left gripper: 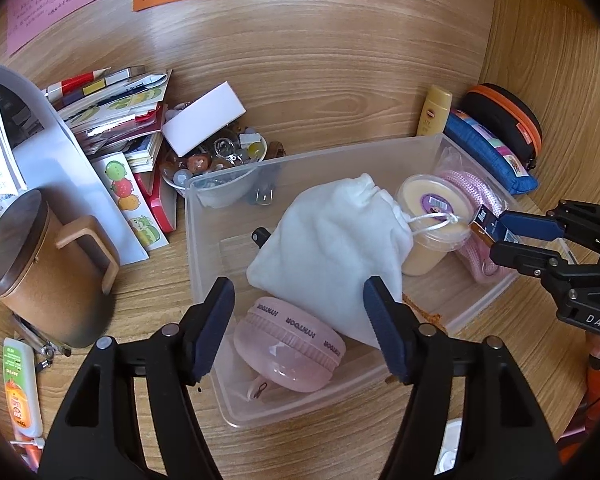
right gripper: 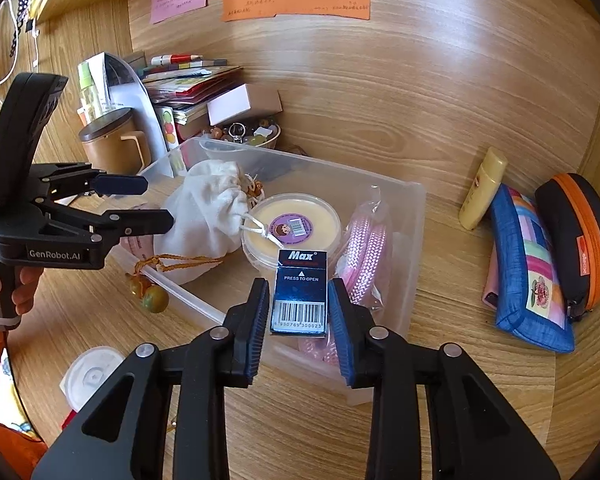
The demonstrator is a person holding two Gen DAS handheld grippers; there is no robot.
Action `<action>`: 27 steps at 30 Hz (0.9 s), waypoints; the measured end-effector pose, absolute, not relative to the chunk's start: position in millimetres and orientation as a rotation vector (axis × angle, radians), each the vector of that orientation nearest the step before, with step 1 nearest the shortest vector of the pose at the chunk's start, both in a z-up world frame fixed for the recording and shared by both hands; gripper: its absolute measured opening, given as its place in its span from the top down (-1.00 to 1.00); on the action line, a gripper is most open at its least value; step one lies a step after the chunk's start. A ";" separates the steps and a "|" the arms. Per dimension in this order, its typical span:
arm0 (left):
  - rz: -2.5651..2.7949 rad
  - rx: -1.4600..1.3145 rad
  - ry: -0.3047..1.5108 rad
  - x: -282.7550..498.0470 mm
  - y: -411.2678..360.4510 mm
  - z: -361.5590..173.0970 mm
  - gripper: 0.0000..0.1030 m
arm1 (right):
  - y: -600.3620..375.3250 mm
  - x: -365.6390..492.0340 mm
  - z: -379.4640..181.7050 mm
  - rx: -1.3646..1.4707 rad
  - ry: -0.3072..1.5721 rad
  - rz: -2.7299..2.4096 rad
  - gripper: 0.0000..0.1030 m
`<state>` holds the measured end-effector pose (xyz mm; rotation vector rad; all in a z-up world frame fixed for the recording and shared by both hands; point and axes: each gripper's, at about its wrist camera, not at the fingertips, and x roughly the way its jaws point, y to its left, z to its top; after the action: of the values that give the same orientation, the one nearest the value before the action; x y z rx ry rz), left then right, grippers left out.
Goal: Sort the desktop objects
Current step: 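Carry the pink case and Max box over the bin and lower them in, then open both tools and withdraw from the bin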
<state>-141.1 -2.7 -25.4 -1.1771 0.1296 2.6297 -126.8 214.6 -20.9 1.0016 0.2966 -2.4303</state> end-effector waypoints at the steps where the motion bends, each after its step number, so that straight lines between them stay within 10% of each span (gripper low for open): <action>1: 2.629 -1.176 0.125 -140.4 -2.7 -24.8 -0.30 | 214.7 -126.8 -20.5 1.002 0.294 -2.430 0.39; 27: 2.679 -1.108 0.106 -81.2 -7.1 -9.2 -0.58 | 218.4 -85.5 -0.9 0.906 0.307 -2.472 0.00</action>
<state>-81.2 -7.1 -9.2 -1.1079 0.1060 2.6788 -85.5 218.4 -0.9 0.9059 0.3068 -2.4720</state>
